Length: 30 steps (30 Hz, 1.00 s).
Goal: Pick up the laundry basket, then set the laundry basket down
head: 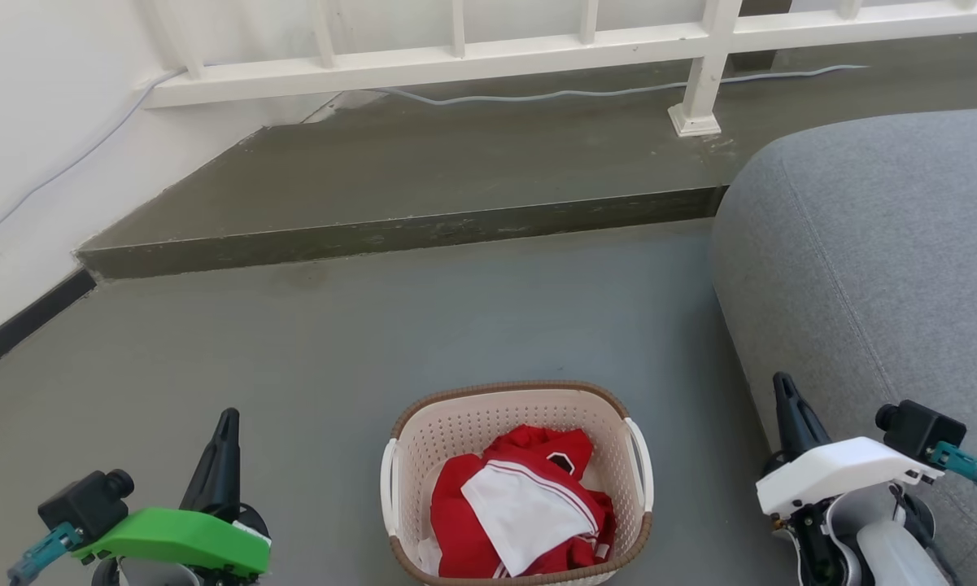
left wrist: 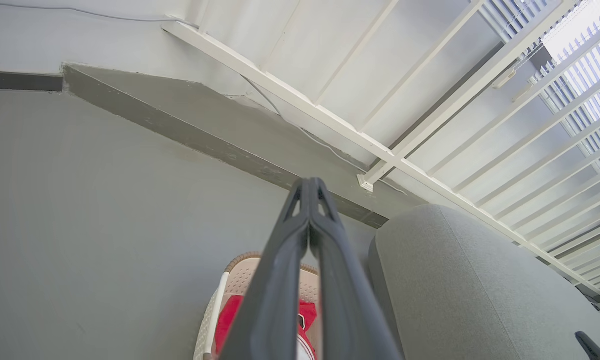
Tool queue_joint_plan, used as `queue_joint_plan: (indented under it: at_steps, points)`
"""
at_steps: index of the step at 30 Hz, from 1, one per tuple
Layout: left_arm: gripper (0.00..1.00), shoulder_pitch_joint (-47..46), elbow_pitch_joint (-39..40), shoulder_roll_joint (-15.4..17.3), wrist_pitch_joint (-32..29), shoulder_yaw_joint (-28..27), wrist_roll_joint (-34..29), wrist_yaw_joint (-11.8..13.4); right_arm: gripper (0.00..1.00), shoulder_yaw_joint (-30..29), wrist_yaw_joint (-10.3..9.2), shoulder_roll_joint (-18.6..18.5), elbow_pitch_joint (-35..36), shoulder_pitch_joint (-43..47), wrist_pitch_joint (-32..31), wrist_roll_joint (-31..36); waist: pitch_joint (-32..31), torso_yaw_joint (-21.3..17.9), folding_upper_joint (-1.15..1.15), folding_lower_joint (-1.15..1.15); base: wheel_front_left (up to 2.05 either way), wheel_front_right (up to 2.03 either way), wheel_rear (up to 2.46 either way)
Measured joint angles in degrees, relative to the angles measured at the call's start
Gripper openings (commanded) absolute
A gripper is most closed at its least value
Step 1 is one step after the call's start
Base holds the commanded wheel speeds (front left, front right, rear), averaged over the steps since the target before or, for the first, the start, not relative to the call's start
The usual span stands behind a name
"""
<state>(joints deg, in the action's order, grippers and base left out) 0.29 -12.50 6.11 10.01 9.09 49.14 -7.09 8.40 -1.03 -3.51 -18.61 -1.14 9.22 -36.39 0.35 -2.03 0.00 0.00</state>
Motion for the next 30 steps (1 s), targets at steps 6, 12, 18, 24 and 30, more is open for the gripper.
queue_joint_plan:
  at_steps: [6,12,18,24,30]
  points:
    - [0.0,0.0,-0.1,0.0,-1.2,-0.8,3.1,0.0,0.0,-1.0,0.51,0.0,0.1,-0.1,-1.2,-3.5,0.0,0.1,0.0,0.0,0.0,0.0,0.0]
    - [0.0,-0.1,-0.3,-0.2,-2.5,-1.8,7.1,0.0,0.0,-2.6,1.11,0.1,0.3,-0.2,-2.5,-8.8,0.0,0.3,0.0,0.0,0.0,0.0,0.0]
    - [0.0,-0.1,-0.5,-0.4,-3.6,-2.7,10.7,0.0,0.0,-3.9,1.69,0.2,0.4,-0.7,-3.9,-13.2,0.0,0.5,0.0,0.0,0.0,0.0,0.0]
    - [0.0,-0.3,-1.0,-0.6,-4.9,-3.6,14.2,0.0,0.0,-5.0,2.52,0.3,0.6,-0.7,-5.0,-17.5,-0.1,0.6,0.0,0.0,0.0,0.0,0.0]
    - [0.0,-0.3,-1.4,-1.0,-6.0,-4.4,17.8,0.0,0.0,-6.4,3.04,0.3,0.7,-0.8,-6.3,-21.8,-0.1,0.8,0.0,0.0,0.0,0.0,0.0]
